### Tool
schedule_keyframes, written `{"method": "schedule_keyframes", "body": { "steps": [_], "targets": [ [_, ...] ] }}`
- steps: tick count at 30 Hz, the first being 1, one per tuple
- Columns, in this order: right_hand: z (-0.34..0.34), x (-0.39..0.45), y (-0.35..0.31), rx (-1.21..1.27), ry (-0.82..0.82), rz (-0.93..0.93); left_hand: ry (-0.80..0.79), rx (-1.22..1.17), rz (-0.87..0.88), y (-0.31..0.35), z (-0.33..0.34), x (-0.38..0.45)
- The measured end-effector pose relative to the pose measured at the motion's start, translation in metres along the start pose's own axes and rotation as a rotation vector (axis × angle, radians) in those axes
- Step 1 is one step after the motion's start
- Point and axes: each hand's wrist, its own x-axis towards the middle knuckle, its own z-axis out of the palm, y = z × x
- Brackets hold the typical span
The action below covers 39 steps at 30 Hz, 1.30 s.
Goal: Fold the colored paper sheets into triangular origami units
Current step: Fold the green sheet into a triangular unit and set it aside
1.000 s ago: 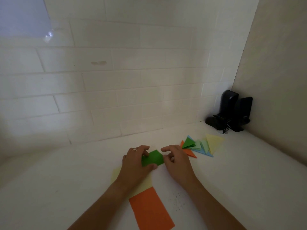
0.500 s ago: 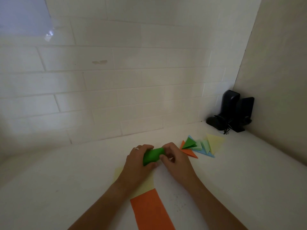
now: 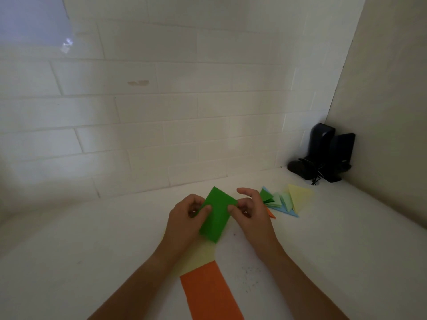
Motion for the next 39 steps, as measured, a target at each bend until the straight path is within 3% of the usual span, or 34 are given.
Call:
{"method": "schedule_keyframes", "body": {
  "steps": [4,11,16,21,26,31,39],
  "targets": [
    [0.001,0.0,0.002,0.038,-0.042,0.032,-0.036,-0.138,-0.094,0.003,-0.001,-0.001],
    [0.0,0.001,0.005,-0.055,-0.048,-0.074,-0.103,-0.02,-0.089,0.001,0.003,-0.002],
    [0.0,-0.002,0.0,-0.037,0.004,-0.103,-0.264,-0.125,-0.152,0.004,0.004,-0.006],
    [0.001,-0.001,-0.002,-0.082,-0.023,-0.122,-0.165,-0.085,-0.093,-0.001,0.003,-0.002],
    [0.003,-0.004,-0.005,-0.181,-0.122,-0.198,-0.096,-0.187,-0.147,0.0,0.003,-0.002],
    [0.005,-0.007,-0.004,-0.243,-0.242,-0.239,-0.104,-0.279,-0.149,0.001,0.001,-0.001],
    [0.005,-0.006,-0.004,-0.19,-0.253,-0.235,-0.16,-0.351,-0.113,0.002,-0.001,-0.001]
  ]
}}
